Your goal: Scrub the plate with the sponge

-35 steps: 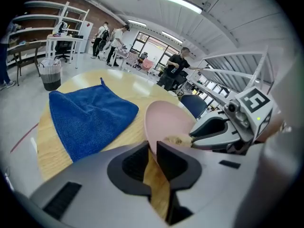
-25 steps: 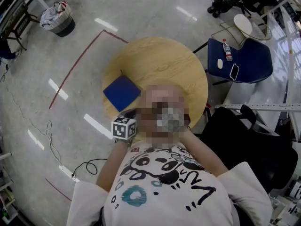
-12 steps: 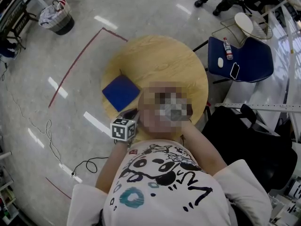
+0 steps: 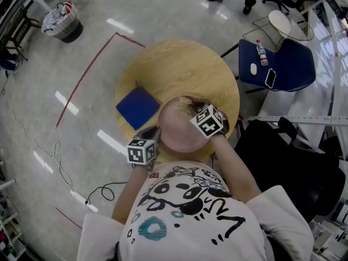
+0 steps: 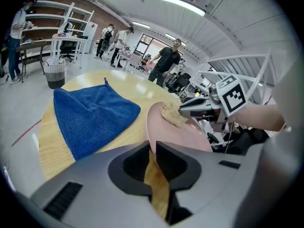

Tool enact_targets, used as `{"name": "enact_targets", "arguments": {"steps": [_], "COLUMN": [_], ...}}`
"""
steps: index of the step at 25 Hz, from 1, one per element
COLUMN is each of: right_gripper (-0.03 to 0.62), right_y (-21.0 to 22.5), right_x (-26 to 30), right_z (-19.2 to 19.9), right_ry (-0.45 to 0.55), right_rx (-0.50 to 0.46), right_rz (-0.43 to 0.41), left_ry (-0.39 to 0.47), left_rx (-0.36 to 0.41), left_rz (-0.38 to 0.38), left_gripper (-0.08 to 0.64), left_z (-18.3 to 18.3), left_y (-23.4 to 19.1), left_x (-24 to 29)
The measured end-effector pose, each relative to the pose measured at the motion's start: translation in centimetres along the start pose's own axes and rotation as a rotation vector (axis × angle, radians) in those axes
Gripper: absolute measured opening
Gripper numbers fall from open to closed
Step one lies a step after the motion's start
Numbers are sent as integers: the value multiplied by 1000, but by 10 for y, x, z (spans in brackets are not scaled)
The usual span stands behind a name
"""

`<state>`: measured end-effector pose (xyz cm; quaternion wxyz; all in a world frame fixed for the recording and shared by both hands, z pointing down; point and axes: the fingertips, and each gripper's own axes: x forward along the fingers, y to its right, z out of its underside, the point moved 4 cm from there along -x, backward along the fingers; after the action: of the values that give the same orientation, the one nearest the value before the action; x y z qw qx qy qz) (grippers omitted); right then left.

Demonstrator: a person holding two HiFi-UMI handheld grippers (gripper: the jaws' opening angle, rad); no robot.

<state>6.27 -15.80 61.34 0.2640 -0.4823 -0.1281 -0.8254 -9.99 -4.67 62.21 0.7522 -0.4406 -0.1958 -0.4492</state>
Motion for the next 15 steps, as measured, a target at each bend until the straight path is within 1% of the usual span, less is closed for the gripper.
{"name": "enact_targets", "arguments": {"steps": [6, 15], "right_gripper": [54, 54], "right_y": [10, 10], "right_x": [-10, -28], "right_z": [14, 39], "right_ry": [-15, -40], "right_rx": [21, 33], "right_rz": [33, 57], "left_ry": [27, 53], "left_rx": [-49, -88], "left_rz": [-4, -30], "left_gripper": [49, 43], "left_z": [1, 1], "left_y": [-2, -2], "left_x": [-1, 0]}}
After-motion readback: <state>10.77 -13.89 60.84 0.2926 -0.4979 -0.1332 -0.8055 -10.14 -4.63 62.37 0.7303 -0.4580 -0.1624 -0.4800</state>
